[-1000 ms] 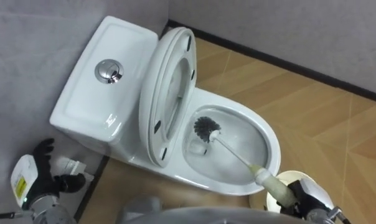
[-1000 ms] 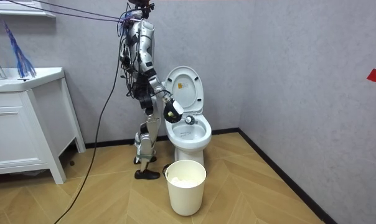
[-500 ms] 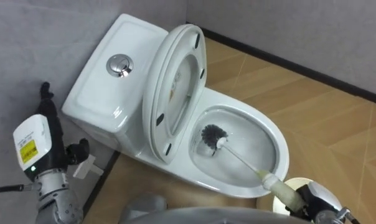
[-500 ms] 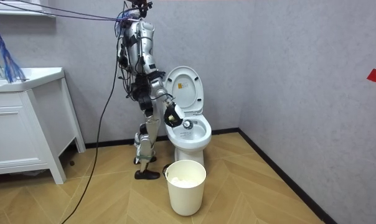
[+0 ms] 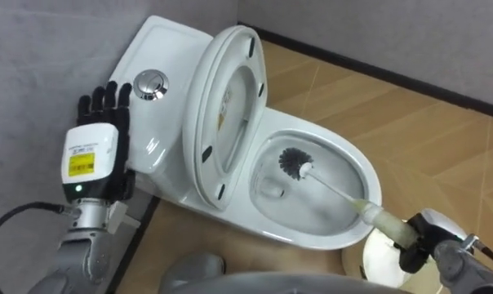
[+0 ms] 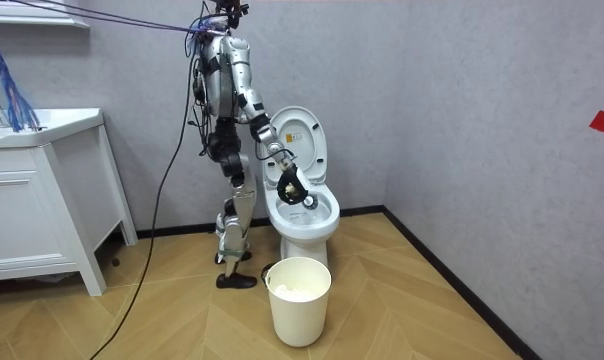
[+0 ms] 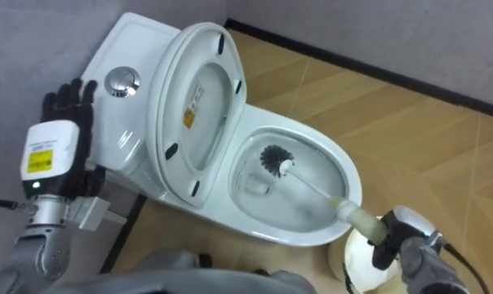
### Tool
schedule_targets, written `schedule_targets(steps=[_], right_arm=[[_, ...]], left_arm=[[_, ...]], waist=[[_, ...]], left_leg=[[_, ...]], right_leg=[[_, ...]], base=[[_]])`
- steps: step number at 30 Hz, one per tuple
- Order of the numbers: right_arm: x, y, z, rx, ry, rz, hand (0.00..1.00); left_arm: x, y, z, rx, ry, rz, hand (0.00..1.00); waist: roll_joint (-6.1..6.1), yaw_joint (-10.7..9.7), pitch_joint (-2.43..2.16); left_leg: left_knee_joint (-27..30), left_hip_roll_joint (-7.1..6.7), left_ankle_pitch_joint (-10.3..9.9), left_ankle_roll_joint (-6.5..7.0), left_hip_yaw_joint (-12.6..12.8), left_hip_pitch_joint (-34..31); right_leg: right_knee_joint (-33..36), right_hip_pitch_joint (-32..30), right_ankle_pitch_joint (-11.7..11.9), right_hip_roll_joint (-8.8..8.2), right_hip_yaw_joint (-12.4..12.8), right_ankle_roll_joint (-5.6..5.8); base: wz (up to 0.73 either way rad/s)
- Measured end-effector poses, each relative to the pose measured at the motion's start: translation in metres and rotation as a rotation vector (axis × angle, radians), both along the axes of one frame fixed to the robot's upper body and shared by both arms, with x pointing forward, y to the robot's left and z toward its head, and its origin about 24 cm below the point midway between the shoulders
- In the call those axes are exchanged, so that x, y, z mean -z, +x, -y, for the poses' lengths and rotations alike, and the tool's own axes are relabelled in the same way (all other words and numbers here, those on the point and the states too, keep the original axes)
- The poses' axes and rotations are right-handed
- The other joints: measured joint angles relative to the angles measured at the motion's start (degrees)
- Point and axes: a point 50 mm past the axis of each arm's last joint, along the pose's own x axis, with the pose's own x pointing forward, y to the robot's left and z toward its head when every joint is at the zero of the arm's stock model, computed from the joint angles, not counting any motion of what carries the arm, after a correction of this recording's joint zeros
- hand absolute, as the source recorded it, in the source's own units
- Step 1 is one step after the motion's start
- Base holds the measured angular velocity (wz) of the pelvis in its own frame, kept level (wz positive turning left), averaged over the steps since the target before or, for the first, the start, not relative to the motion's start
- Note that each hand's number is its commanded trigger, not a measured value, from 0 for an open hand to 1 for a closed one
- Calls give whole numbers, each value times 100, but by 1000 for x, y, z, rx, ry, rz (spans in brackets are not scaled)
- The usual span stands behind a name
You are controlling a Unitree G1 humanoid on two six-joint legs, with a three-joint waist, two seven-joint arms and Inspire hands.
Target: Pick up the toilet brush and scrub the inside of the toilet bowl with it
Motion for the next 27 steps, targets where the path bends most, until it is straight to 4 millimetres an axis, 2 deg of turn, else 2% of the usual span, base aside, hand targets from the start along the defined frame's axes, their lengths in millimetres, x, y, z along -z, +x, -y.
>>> schedule_targets(steps=[6,9,10,14,17,22,25,27], right_arm=[[-9,25,-1,-14,24,34,100],[-12,27,3,4,30,24,100],[-13,29,4,8,28,23,100],[-24,48,10,-15,-16,35,100],[-35,66,12,-83,-79,40,100],[-39,75,12,-140,-143,27,100],[-42,77,13,-160,-197,35,100],[-42,79,13,-186,-227,27,100]], left_arm=[[18,3,6,88,37,-139,0],[18,10,7,96,45,-129,0],[19,9,6,95,48,-135,0],[20,13,6,99,74,-140,0],[14,21,1,103,108,-118,0],[9,30,-1,99,120,-80,0],[3,39,4,74,63,-21,0],[-1,44,7,72,41,11,0]], waist=[[8,-185,9],[20,-130,8],[-15,-122,34],[68,-109,26],[48,-82,35],[1,26,42],[-15,172,49],[-12,199,52]], left_leg=[[-70,-7,82,16,111,-146],[-72,-4,114,40,227,-288],[-82,-5,136,48,275,-333],[-86,-31,230,89,490,-577],[-73,-32,309,102,684,-847],[-56,-29,379,83,763,-1181],[75,-18,414,71,848,-1520],[170,-16,419,64,852,-1735]], right_leg=[[178,-277,0,-66,65,-1],[247,-465,5,-96,104,-7],[325,-567,5,-116,150,-7],[632,-998,4,-225,306,-8],[822,-1400,12,-284,437,-33],[976,-1810,66,-297,539,-83],[1195,-2199,84,-312,615,-127],[1305,-2406,68,-332,609,-154]], base=[[-6],[-8],[-19],[-21],[-20],[-11],[-7],[2]])
